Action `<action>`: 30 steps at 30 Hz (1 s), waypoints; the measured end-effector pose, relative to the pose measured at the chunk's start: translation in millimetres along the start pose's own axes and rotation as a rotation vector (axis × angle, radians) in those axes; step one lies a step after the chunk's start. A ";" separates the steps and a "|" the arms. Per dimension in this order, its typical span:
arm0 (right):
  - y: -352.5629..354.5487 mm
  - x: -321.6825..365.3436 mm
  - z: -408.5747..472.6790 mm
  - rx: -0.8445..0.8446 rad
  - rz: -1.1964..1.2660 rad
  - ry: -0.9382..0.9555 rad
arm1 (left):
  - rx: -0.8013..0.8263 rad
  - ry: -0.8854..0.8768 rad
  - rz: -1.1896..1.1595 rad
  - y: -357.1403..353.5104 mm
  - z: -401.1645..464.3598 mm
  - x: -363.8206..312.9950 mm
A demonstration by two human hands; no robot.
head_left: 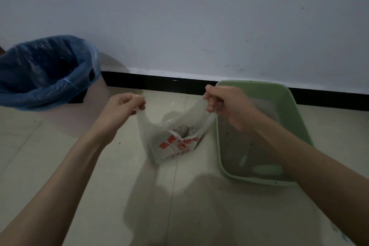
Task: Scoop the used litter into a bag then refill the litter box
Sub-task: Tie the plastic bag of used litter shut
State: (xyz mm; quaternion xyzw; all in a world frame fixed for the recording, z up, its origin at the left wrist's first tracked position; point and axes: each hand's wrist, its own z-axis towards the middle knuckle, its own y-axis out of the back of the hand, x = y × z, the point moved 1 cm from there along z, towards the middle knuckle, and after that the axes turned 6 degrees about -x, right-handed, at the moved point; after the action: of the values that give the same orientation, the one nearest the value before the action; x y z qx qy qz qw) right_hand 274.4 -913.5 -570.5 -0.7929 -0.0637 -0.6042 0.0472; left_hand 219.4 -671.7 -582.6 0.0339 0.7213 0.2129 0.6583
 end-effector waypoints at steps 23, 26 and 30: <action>-15.8 -19.8 30.0 -0.031 -0.297 0.284 | 0.076 -0.055 -0.115 -49.6 4.5 20.7; -21.8 -16.9 29.8 0.016 -0.384 0.342 | 0.118 -0.062 -0.114 -73.3 10.6 22.5; -21.8 -14.0 33.4 0.013 -0.392 0.362 | 0.209 -0.057 -0.101 -97.0 17.8 20.4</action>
State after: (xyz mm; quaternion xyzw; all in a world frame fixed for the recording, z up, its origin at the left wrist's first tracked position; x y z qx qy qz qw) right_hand 299.1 -887.5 -592.9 -0.6443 -0.2104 -0.7332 -0.0548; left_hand 256.3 -748.3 -636.5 0.0718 0.7212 0.1021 0.6814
